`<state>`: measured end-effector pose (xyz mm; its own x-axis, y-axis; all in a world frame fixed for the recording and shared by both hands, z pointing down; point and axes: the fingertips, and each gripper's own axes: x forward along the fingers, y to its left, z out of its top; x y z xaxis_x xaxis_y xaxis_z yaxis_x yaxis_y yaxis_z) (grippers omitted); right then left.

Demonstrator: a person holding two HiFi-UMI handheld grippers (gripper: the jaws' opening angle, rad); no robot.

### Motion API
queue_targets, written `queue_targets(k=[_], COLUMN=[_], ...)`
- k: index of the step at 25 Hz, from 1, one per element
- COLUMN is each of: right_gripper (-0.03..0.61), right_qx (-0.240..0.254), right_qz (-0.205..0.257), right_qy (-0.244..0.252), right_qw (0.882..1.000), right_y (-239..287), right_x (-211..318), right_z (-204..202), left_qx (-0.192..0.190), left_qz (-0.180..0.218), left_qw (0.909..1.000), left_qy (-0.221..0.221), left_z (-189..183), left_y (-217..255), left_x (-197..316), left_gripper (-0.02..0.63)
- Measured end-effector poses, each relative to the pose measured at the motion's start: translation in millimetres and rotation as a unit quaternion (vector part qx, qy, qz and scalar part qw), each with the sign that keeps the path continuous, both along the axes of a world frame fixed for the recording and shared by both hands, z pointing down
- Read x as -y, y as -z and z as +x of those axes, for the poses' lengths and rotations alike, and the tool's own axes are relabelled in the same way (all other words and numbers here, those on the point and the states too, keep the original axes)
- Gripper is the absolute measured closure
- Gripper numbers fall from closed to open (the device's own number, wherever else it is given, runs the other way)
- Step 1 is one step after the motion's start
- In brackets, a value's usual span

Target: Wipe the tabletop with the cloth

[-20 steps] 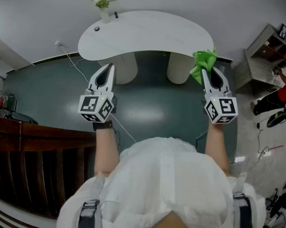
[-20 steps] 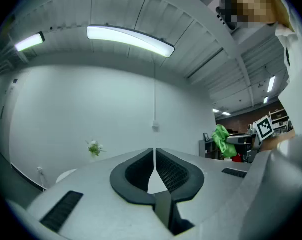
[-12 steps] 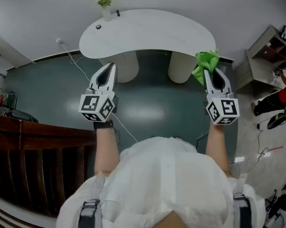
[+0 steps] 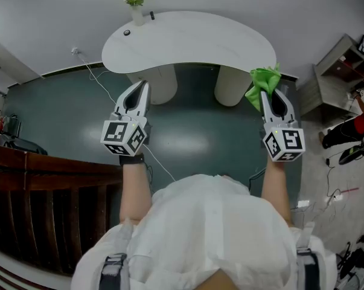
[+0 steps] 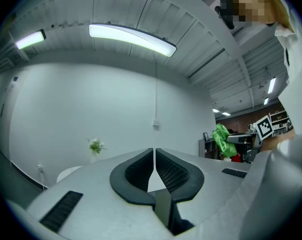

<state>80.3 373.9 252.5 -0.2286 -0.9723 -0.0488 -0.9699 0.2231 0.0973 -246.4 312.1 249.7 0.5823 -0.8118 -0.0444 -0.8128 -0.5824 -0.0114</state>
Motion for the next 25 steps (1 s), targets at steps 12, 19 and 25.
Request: queue_targets(k=[12, 19, 25], right_gripper=[0.502, 0.502, 0.502], right_qx=[0.018, 0.018, 0.026], right_qz=[-0.019, -0.050, -0.067], right_qy=[0.001, 0.001, -0.006], right_qw=[1.000, 0.999, 0.997], right_y=[-30.0, -56.5, -69.1], right_x=[-21.9, -44.5, -53.7], right_z=[-6.4, -11.1, -13.6], left_qx=[0.010, 0.023, 0.018], left_qz=[-0.025, -0.043, -0.048], left_qw=[0.9997, 0.9988, 0.9987], left_qy=[0.002, -0.005, 0.002], left_z=[-12.6, -26.8, -40.3], left_y=[-33.1, -56.0, -54.4], left_x=[-21.7, -50.4, -47.5], left_gripper=[0.586, 0.586, 0.586])
